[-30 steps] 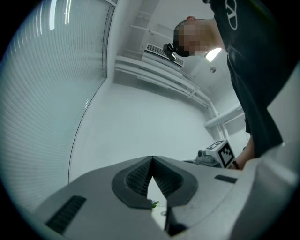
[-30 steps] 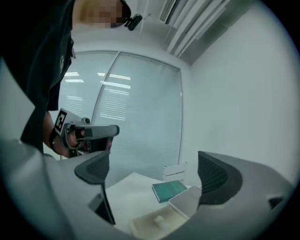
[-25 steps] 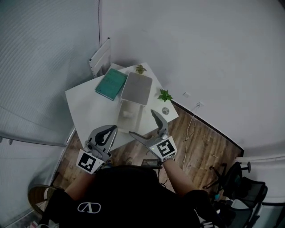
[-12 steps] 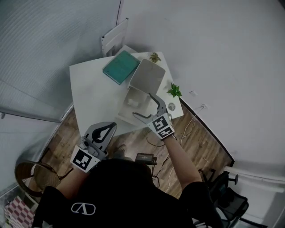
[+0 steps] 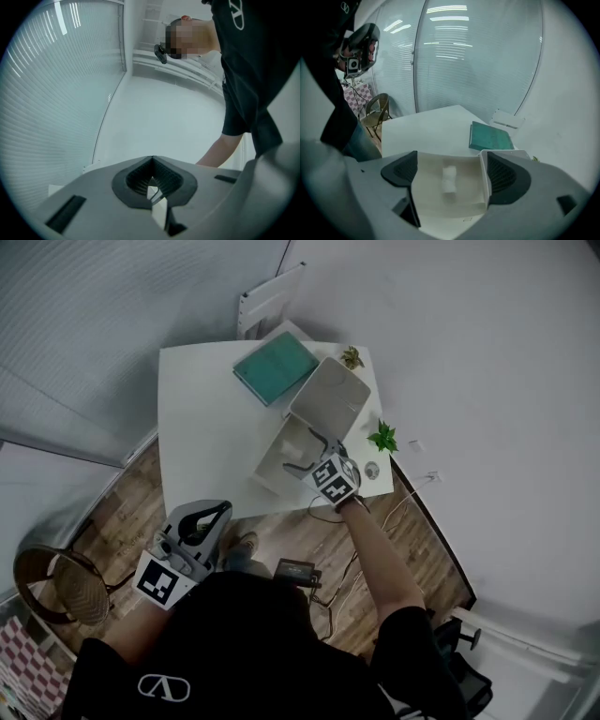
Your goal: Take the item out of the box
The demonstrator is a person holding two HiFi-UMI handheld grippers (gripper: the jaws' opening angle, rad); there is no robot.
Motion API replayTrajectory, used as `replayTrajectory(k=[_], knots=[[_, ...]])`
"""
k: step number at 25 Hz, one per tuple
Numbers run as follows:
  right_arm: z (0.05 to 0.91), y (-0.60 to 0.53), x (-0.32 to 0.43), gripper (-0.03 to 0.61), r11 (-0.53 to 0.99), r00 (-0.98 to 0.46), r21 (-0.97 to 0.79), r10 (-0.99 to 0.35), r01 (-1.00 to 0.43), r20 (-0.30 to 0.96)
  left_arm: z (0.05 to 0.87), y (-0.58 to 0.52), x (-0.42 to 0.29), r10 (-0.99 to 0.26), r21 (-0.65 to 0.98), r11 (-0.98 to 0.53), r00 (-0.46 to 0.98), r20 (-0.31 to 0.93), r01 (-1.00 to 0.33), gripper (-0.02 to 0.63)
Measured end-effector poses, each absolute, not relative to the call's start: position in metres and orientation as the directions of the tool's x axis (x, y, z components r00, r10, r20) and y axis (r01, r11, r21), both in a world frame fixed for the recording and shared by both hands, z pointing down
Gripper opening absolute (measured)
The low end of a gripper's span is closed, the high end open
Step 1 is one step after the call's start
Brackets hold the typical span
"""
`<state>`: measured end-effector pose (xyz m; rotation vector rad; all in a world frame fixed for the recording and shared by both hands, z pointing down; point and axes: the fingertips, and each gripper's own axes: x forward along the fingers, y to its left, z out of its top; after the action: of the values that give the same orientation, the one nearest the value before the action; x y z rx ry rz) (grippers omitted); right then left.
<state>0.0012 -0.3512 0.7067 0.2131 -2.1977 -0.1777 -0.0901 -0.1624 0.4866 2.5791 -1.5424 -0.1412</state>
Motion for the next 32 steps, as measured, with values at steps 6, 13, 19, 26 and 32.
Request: replayTrajectory(k=[6,13,19,26,32], knots=[[0.758,-0.356,-0.006,0.440,0.990,-0.496,0.134,-0.134,-0.035,0.858,0.503,-0.154,-0.105,-0.901,0.178,-0.423,0.433,0.020,-0.888,0.005],[0.803,-0.358,-0.008,0.391,0.997,-0.395,0.072,-0.068,-0.005,0.916,0.521,-0.139,-0.116,-0.918,0.196,-0.373,0.391,0.063,-0.907,0.005],[0.828,-0.365,-0.005,0.350,0.999,-0.325,0.039,-0.034,0.008,0.945,0.532,-0.132,-0.122,-0.929,0.207,-0.339,0.362,0.083,-0.918,0.005],[0.851,-0.366,0.004,0.294,1.000,-0.259,-0.019,0.015,-0.014,0.966,0.538,-0.129,-0.125,-0.933,0.219,-0.322,0.348,0.093,-0.921,0.005],[0.857,-0.367,0.005,0.202,1.000,-0.224,-0.030,0.029,0.001,0.974,0.539,-0.124,-0.120,-0.930,0.219,-0.326,0.353,0.099,-0.920,0.005]])
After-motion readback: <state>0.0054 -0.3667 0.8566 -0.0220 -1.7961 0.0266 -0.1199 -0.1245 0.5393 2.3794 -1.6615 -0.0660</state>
